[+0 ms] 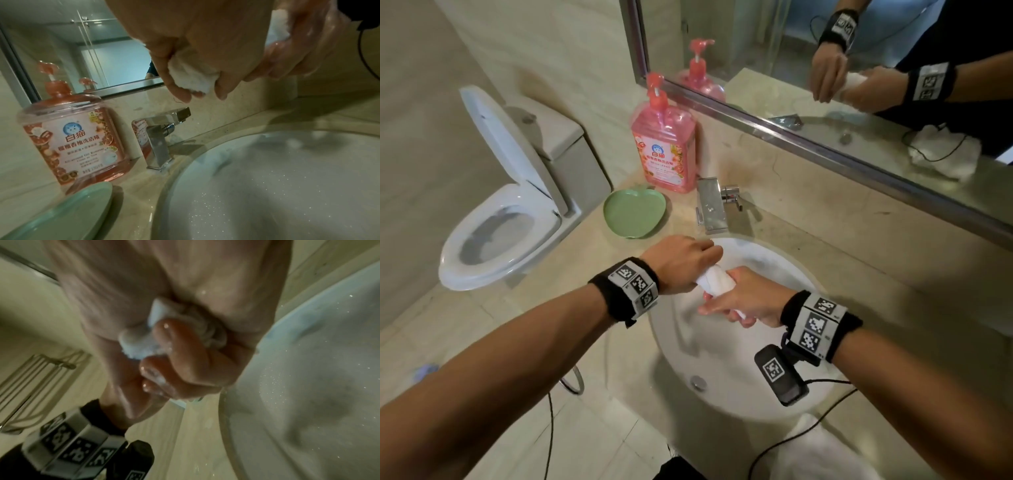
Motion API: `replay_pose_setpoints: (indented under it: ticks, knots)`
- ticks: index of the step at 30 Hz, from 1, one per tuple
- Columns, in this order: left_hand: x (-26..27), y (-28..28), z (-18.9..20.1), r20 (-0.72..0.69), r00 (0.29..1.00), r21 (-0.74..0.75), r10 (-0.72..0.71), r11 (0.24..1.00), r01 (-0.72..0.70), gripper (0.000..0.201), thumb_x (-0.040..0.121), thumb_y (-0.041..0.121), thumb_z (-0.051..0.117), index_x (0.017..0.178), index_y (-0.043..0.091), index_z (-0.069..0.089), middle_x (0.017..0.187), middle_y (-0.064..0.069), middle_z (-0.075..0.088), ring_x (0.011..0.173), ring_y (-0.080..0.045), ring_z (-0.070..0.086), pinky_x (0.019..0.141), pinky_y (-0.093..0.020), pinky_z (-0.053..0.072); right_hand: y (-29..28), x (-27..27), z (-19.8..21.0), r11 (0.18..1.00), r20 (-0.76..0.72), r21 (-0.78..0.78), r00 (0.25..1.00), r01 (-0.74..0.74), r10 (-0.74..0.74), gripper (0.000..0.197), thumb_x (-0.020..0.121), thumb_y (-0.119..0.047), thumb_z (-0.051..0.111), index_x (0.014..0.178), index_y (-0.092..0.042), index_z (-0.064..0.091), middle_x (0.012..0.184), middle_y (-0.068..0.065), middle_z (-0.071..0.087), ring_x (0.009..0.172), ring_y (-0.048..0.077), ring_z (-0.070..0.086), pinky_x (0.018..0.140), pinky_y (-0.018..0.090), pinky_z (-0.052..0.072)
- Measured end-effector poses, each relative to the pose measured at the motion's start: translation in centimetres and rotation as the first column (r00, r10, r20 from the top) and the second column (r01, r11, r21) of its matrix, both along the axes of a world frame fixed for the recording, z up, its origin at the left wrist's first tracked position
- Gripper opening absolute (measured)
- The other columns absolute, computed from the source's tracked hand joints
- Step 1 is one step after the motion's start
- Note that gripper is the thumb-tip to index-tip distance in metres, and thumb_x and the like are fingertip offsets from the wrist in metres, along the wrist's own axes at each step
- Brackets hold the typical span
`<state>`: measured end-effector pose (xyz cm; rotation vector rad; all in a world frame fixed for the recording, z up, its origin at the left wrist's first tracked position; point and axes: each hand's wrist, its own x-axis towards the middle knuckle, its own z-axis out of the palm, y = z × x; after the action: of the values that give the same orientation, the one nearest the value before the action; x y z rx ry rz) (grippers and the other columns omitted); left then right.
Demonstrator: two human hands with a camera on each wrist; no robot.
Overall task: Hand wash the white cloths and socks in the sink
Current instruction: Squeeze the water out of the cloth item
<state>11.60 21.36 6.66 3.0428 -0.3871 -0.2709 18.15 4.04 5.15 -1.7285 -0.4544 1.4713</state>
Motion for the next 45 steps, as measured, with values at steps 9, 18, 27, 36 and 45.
replay_pose_setpoints:
  ticks: [9,18,27,36,45]
  knots:
    - [0.1,-1.7,-1.4,-0.277,0.927,-0.094,0.255,0.952,-0.29,0.029,0.081,0.02,0.059,0.11,0.022,0.061,0.099,-0.005,0.069,0.089,-0.028,0.063,0.066,-0.029,0.04,0.3,0.0,-1.4,0.943,0.79,-0.26,0.515,-0.208,0.332,0.021,0.085,-0.037,0.064,0.093,-0.018,0.058,0.1,0.007,0.068,0.093,0.029,0.061,0.071,0.031,0.041]
    - [-0.8,-2.9,-2.7,-0.46,0.836,-0.205,0.299,0.88,-0.427,0.01,0.081,0.019,0.063,0.09,0.021,0.058,0.1,-0.005,0.069,0.09,-0.025,0.061,0.071,-0.027,0.045,-0.1,0.5,-2.2,0.874,0.874,-0.397,0.176,-0.28,0.453,0.028,0.089,-0.032,0.056,0.111,-0.015,0.054,0.094,0.012,0.063,0.071,0.028,0.044,0.063,0.033,0.034]
    - [-1.4,-3.5,-3.4,-0.546,0.765,-0.277,0.34,0.789,-0.549,0.004,0.08,0.019,0.062,0.076,0.017,0.06,0.074,0.001,0.059,0.068,-0.02,0.058,0.059,-0.027,0.045,-0.2,0.8,-2.6,0.812,0.861,-0.469,0.026,-0.348,0.508,0.026,0.09,-0.03,0.055,0.109,-0.014,0.05,0.088,0.011,0.065,0.066,0.029,0.042,0.06,0.035,0.029]
    - [-0.4,-2.7,-1.6,-0.402,0.842,-0.231,0.359,0.85,-0.473,0.027,0.083,0.025,0.066,0.108,0.015,0.064,0.107,-0.005,0.068,0.097,-0.025,0.062,0.084,-0.035,0.051,0.2,1.9,-1.9,0.875,0.918,-0.371,0.018,-0.311,0.396,0.036,0.09,-0.032,0.058,0.119,-0.014,0.049,0.095,0.011,0.068,0.08,0.035,0.063,0.062,0.035,0.034]
    - [-0.3,1.4,2.6,-0.266,0.92,-0.691,0.289,0.608,-0.391,0.039,0.087,0.023,0.075,0.123,0.012,0.062,0.111,0.004,0.063,0.1,-0.01,0.059,0.089,-0.023,0.043,-0.7,3.4,0.7,0.989,0.784,0.109,0.621,-0.103,-0.021,0.05,0.075,-0.058,0.079,0.082,-0.014,0.057,0.074,-0.005,0.052,0.062,0.006,0.043,0.053,0.021,0.031]
